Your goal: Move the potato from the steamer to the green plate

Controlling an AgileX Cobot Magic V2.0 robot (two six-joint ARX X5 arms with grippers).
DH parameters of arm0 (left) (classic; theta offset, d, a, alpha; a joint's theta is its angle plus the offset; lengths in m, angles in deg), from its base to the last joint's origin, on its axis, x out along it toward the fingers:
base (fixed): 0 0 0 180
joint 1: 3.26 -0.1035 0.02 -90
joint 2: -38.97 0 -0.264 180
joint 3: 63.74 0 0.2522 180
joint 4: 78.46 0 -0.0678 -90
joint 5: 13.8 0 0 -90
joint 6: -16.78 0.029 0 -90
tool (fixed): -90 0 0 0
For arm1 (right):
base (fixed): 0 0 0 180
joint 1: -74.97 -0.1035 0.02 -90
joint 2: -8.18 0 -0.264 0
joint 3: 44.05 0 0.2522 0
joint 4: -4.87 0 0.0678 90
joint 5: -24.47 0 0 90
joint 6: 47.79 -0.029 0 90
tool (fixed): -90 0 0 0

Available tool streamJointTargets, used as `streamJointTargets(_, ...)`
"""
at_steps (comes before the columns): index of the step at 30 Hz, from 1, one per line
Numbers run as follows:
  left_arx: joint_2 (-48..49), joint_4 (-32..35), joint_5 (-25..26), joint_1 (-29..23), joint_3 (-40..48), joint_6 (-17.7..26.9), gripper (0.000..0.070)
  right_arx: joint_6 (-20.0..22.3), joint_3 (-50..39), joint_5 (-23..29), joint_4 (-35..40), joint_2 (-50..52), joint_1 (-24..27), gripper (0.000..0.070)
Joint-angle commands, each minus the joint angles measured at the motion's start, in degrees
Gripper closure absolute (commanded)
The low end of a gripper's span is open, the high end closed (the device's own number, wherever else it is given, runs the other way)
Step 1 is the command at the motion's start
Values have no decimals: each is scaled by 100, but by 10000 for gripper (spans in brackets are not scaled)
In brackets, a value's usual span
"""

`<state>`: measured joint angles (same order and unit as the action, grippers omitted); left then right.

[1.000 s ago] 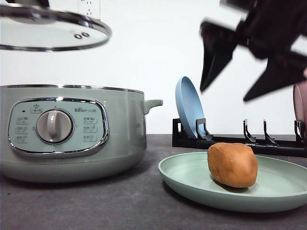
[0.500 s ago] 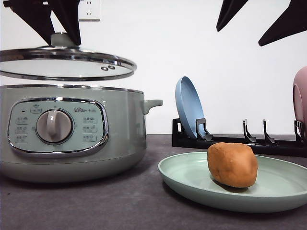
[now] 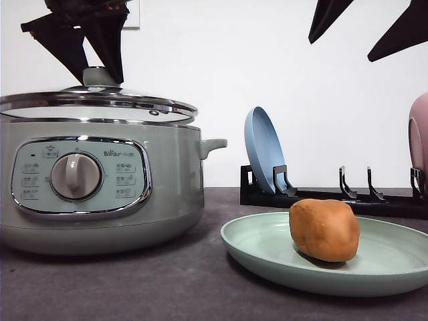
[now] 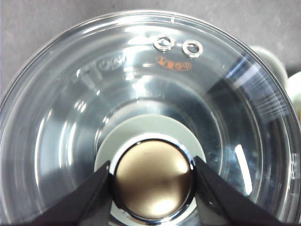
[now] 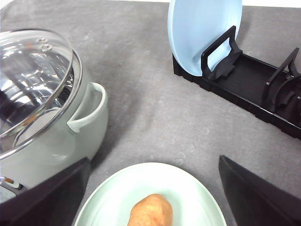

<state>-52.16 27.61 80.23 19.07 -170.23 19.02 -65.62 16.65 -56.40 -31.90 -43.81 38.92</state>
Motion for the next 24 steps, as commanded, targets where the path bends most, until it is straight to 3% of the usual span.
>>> streamJointTargets(1, -2, 145, 9, 31, -150, 11, 691, 54, 85, 34, 39, -35, -46, 148)
streamJointTargets(24, -279, -10, 0, 131, -145, 17, 691, 55, 85, 37, 20, -35, -46, 148)
